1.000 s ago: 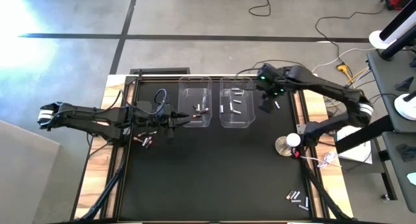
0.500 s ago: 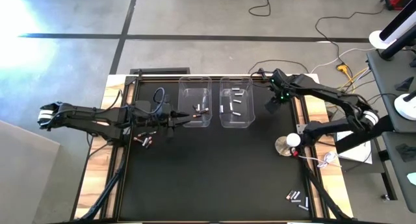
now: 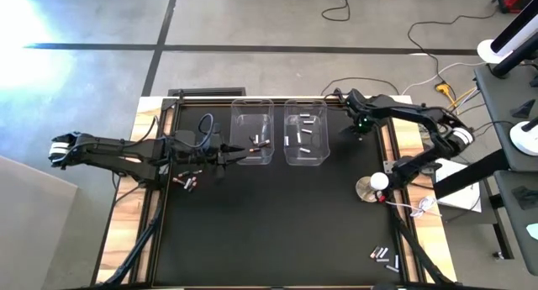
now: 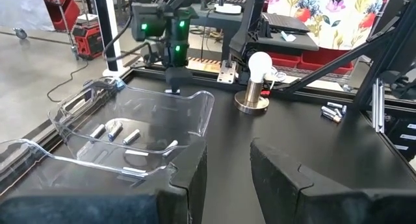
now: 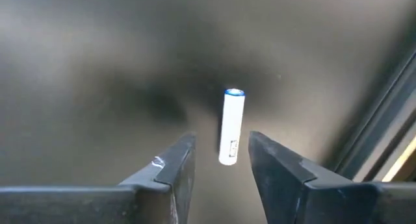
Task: Sort batteries
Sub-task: Put the white battery into the right transparent bin
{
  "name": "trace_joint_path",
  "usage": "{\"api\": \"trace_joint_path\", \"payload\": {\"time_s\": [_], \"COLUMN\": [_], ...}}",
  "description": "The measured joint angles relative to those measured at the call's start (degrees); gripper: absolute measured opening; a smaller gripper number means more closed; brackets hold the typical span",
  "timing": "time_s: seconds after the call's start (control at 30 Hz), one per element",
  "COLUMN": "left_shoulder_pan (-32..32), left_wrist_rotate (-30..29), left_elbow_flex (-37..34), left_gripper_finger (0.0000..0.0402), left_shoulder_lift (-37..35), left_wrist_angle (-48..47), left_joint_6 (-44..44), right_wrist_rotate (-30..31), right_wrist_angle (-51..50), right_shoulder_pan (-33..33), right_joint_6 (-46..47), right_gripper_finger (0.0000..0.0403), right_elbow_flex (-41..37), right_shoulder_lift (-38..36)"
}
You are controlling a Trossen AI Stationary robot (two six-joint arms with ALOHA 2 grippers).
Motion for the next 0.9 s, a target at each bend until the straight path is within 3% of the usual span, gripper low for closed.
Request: {"api": "trace_joint_path", "payload": {"time_s": [0.6,0.9], "left_shoulder_pan": [0.0,0.0], "left_wrist_rotate": [0.1,2.3], "left_elbow_flex": [0.0,0.0], "left_gripper_finger": [0.0099,0.0099], "left_shoulder_lift": [0.0,0.0], "left_wrist_angle": [-0.1,-0.1], "left_joint_6": [0.0,0.0], "right_wrist_rotate": [0.5,0.5], "right_wrist_angle": [1.4,1.3], "right_shoulder_pan": [-0.4,0.3], "right_joint_6": [4.4,6.8], "right_gripper_finger": [0.0088,0.0096], "right_elbow_flex": [0.4,-0.2], "right_shoulder_lift": [1.9,2.0]}}
